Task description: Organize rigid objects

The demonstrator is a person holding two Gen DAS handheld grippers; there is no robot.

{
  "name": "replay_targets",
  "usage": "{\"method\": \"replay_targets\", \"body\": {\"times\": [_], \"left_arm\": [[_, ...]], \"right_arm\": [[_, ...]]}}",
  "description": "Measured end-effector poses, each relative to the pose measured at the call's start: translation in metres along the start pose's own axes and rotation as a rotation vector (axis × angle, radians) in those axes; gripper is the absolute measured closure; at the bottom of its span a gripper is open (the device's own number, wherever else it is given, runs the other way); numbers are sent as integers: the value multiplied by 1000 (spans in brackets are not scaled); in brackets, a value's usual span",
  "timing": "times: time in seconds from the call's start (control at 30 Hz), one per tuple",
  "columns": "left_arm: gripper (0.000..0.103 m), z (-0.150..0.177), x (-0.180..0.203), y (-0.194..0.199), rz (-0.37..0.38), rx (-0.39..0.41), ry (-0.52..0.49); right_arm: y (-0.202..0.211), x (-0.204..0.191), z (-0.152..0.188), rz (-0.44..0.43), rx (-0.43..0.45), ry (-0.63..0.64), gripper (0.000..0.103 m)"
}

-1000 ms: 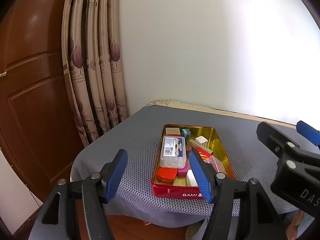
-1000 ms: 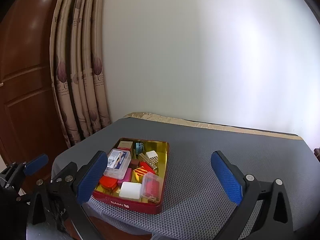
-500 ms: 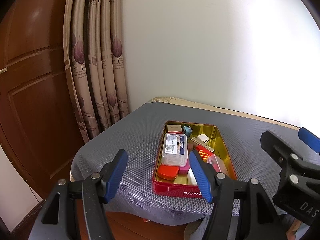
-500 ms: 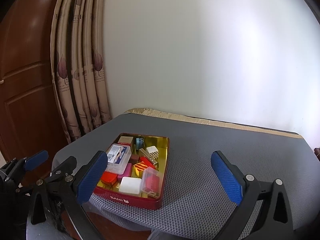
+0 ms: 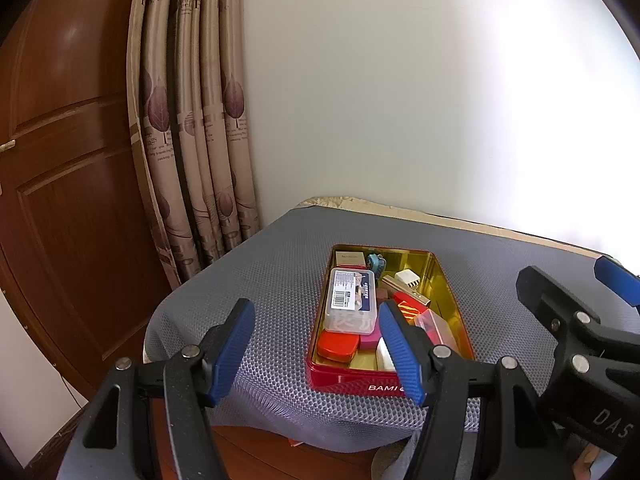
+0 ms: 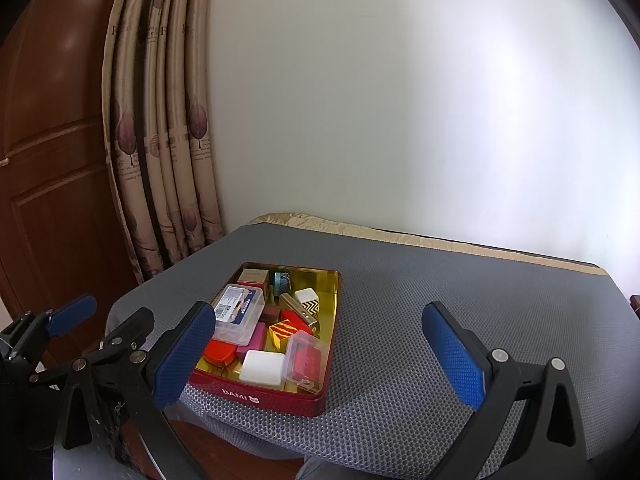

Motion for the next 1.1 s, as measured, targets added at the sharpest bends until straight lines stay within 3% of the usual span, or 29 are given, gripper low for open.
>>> {"method": "replay_targets", "body": {"times": [1.1], "left_arm": [[33,1,-7,-6,-11,-37,28]], "right_arm": [[-1,1,0,-7,0,5,0]]}}
Point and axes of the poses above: each gripper's, at about its wrist camera, not at the fingertips, and y roughly against the way its jaws point, x to its right, z to its underside, the point moved 3 cm from there along -y, roughly the way its jaws point
